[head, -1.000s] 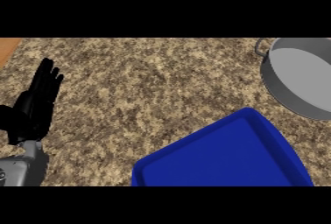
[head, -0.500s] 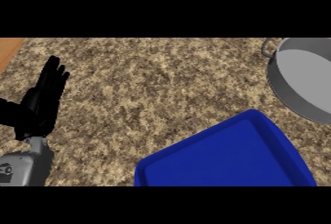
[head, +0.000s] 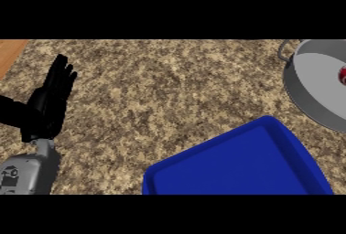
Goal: Pick the can from the tray and place it in the pot
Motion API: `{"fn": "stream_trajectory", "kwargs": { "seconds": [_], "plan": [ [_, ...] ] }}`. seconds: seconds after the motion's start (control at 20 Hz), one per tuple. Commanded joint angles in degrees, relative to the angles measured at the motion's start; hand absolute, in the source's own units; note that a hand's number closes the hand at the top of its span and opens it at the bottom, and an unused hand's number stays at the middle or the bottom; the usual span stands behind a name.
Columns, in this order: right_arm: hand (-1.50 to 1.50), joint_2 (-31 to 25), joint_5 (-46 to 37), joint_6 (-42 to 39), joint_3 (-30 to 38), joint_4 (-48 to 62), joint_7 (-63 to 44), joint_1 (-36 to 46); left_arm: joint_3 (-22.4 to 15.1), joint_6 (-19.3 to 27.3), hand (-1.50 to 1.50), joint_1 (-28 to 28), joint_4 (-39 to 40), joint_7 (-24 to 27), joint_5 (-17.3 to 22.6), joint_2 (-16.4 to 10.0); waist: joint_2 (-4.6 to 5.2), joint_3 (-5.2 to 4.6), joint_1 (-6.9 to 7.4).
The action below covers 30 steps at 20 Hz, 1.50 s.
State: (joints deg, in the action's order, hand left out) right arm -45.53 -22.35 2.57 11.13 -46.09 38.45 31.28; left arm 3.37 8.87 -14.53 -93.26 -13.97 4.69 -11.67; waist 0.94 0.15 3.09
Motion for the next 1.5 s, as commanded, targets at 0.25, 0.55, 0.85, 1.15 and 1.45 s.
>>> {"fn": "stream_trajectory", "kwargs": {
  "seconds": [0.25,0.55,0.85,1.15,1.45],
  "plan": [
    [-1.5,1.2,-4.4,-5.4,-1.9,23.6,2.6,10.4,0.8,-1.0,0.0,-0.5,-0.1,-0.2,0.6,-0.6,0.26,0.08,0.46],
    [-1.5,5.0,-2.9,-13.8,-1.4,30.0,7.6,14.5,-0.3,-0.6,0.0,0.0,-0.8,-0.4,0.2,0.6,0.53,0.18,1.18],
    [-1.5,4.7,5.8,-24.7,6.5,34.5,11.0,17.5,1.6,-1.8,0.0,-1.9,0.9,-1.0,1.5,-1.1,0.66,0.21,0.17],
    [-1.5,-1.8,10.5,-33.6,11.2,38.2,7.1,19.6,1.4,-1.6,0.0,-0.8,0.6,0.4,0.9,-0.5,0.73,0.23,0.18],
    [-1.5,-7.5,12.2,-40.6,12.7,38.5,5.9,17.8,0.9,-2.0,0.0,0.4,0.4,0.8,1.0,-0.2,1.0,0.42,0.56]
  ]
}}
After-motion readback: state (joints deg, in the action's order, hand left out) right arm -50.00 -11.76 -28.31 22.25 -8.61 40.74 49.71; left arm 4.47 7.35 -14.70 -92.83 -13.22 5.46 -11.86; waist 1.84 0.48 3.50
